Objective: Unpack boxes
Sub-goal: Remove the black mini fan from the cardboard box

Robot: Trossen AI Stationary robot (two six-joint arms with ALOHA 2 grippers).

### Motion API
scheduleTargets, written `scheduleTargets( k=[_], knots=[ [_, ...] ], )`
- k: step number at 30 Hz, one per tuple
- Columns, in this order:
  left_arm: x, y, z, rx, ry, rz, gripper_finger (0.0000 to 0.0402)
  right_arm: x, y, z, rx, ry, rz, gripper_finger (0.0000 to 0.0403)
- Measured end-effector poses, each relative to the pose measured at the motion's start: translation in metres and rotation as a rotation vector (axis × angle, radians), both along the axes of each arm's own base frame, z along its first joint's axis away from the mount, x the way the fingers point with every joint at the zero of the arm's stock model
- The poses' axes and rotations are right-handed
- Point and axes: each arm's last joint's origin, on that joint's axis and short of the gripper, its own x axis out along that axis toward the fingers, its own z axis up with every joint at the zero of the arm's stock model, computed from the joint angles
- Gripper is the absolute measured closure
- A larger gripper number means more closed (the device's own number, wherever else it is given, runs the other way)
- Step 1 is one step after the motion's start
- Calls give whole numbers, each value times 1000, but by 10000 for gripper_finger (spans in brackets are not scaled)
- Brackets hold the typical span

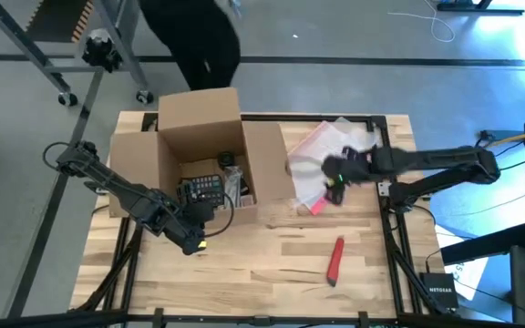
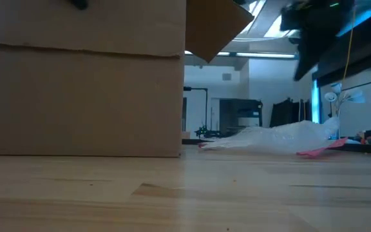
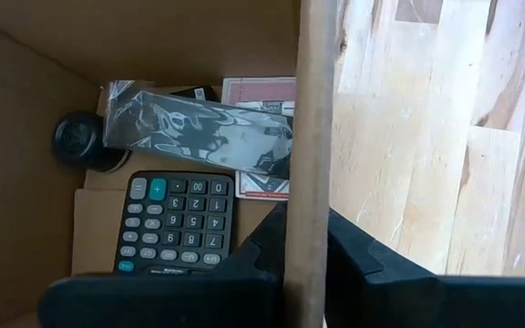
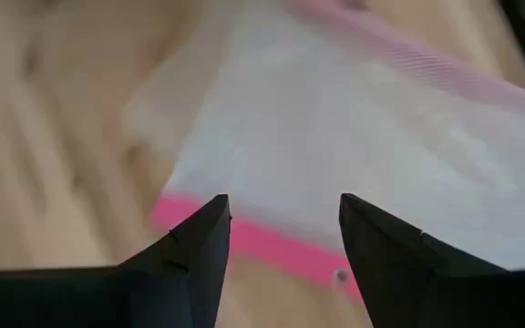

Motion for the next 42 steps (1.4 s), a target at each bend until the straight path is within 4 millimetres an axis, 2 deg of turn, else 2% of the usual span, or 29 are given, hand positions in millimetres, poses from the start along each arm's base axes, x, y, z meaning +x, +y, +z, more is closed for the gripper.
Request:
scheduleTargets(
  k=[4, 8, 12, 19, 24, 29, 33, 36, 37, 39, 42],
  knots=[
    [0, 0, 0, 2, 0, -1, 375, -12, 34, -29, -133, 53, 175, 203],
    [0, 0, 0, 3, 0, -2, 375, -20, 52, -74, -244, 105, 328, 203],
    [0, 0, 0, 5, -1, -4, 375, -21, 58, -104, -296, 120, 386, 203],
    [0, 0, 0, 12, -5, -14, 375, -19, 58, -142, -381, 291, 382, 203],
    [1, 0, 0, 19, -6, -19, 375, -13, 54, -161, -620, 330, 308, 208],
    [1, 0, 0, 21, -7, -19, 375, -8, 50, -176, -627, 386, 299, 247],
    [1, 0, 0, 21, -10, -23, 375, -4, 49, -175, -610, 402, 294, 313],
    [2, -1, 1, 18, -18, -25, 375, 3, 49, -169, -574, 358, 260, 381],
    [2, -1, 1, 18, -19, -27, 375, 5, 50, -166, -559, 353, 258, 391],
    [2, -1, 1, 20, -19, -30, 375, 6, 50, -161, -543, 356, 251, 391],
    [2, -1, 1, 21, -19, -33, 375, 13, 54, -140, -503, 287, 208, 397]
  ],
)
